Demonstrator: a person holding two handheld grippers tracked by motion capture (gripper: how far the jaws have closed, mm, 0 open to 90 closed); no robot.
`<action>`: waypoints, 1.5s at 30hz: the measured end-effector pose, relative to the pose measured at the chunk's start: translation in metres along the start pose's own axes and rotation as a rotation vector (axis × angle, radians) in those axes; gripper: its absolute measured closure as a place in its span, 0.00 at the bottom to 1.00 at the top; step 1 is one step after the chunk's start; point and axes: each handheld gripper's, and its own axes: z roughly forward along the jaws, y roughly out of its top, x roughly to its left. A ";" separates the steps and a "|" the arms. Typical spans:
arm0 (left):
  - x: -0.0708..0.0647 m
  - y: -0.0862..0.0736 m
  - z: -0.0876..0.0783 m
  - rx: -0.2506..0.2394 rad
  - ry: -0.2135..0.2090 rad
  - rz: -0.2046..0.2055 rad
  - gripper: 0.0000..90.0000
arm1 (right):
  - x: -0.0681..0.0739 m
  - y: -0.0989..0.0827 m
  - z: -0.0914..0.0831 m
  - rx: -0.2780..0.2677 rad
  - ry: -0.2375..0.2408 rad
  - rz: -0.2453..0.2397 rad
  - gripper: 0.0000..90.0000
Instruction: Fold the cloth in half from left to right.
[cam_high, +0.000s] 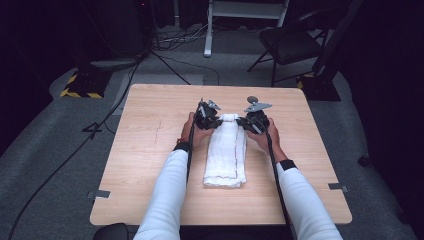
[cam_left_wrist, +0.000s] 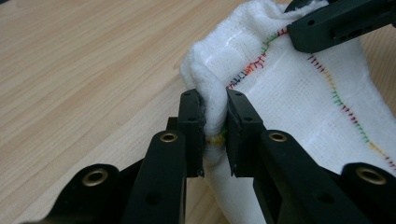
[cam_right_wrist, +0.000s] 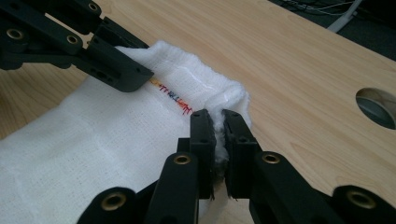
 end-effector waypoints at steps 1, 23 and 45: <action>0.000 0.001 -0.001 0.000 0.000 0.002 0.87 | 0.000 0.001 -0.001 -0.006 -0.003 -0.002 0.94; 0.009 0.011 -0.031 -0.062 -0.026 0.029 0.87 | 0.003 0.022 -0.011 -0.052 -0.023 -0.048 0.94; 0.001 0.003 -0.039 -0.066 -0.038 0.096 0.86 | 0.010 0.019 -0.025 -0.092 0.022 -0.072 0.95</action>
